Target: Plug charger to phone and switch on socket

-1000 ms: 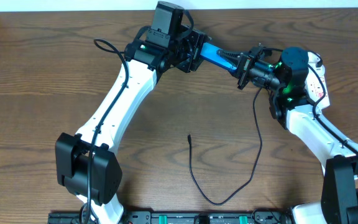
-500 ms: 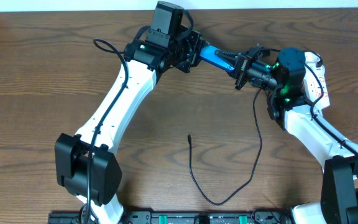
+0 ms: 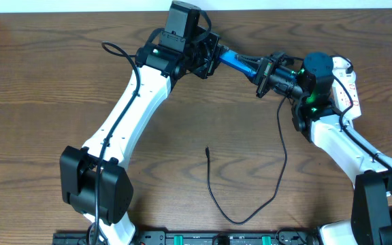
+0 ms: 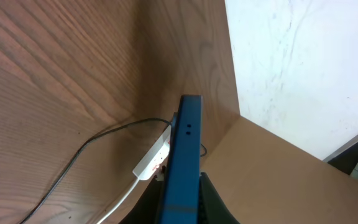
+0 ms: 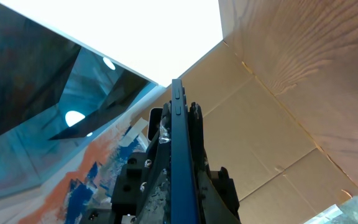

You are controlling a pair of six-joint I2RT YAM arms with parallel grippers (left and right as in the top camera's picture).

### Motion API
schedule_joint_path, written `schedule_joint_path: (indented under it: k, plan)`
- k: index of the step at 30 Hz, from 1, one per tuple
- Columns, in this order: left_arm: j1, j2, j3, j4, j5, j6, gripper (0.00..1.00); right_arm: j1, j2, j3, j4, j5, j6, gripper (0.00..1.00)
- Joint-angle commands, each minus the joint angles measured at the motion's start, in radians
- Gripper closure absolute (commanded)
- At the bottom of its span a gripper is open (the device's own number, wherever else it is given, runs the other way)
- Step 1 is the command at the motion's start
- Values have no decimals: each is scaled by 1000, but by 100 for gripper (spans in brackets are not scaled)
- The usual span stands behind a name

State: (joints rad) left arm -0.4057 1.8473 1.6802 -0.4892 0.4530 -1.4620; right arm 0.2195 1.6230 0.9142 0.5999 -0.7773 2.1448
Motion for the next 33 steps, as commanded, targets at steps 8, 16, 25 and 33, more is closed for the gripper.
schedule_joint_path:
  k: [8,16,25,33]
  plan:
    - [-5,-22,17,-10,-2,2,93,31,-6,14,26,-98,-101,64]
    - [19,-22,17,-10,-2,2,92,18,-6,14,26,-123,-101,1]
    - [133,-22,17,-60,93,53,92,-56,-6,14,6,-202,-391,1]
    - [299,-22,17,-174,395,216,93,-109,-6,14,-140,-239,-781,1]
